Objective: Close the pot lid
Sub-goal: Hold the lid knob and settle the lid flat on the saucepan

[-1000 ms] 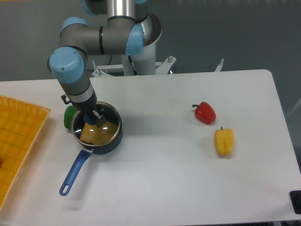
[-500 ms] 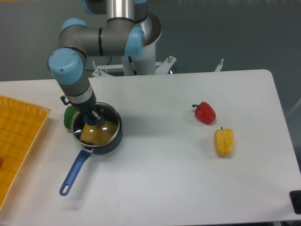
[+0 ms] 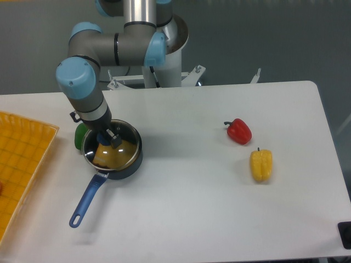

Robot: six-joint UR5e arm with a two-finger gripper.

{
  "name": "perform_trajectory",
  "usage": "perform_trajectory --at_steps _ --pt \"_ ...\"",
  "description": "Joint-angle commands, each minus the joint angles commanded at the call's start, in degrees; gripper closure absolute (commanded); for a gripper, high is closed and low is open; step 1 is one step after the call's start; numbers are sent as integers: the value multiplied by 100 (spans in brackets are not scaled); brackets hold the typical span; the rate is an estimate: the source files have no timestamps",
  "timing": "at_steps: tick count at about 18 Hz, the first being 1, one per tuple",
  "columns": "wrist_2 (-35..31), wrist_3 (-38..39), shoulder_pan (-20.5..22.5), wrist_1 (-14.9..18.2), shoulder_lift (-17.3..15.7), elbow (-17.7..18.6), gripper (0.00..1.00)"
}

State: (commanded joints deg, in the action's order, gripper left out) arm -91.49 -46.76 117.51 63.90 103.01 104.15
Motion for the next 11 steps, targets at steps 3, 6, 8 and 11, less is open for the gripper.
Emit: perform_trajectory --at_steps 3,6,8,11 --pt "-9 -9 0 0 -9 -17 42" --pt "0 -44 9 0 -18 -53 43" --pt "0 -53 9 9 -9 -88 43" --pt "-9 -61 26 9 -9 -79 43"
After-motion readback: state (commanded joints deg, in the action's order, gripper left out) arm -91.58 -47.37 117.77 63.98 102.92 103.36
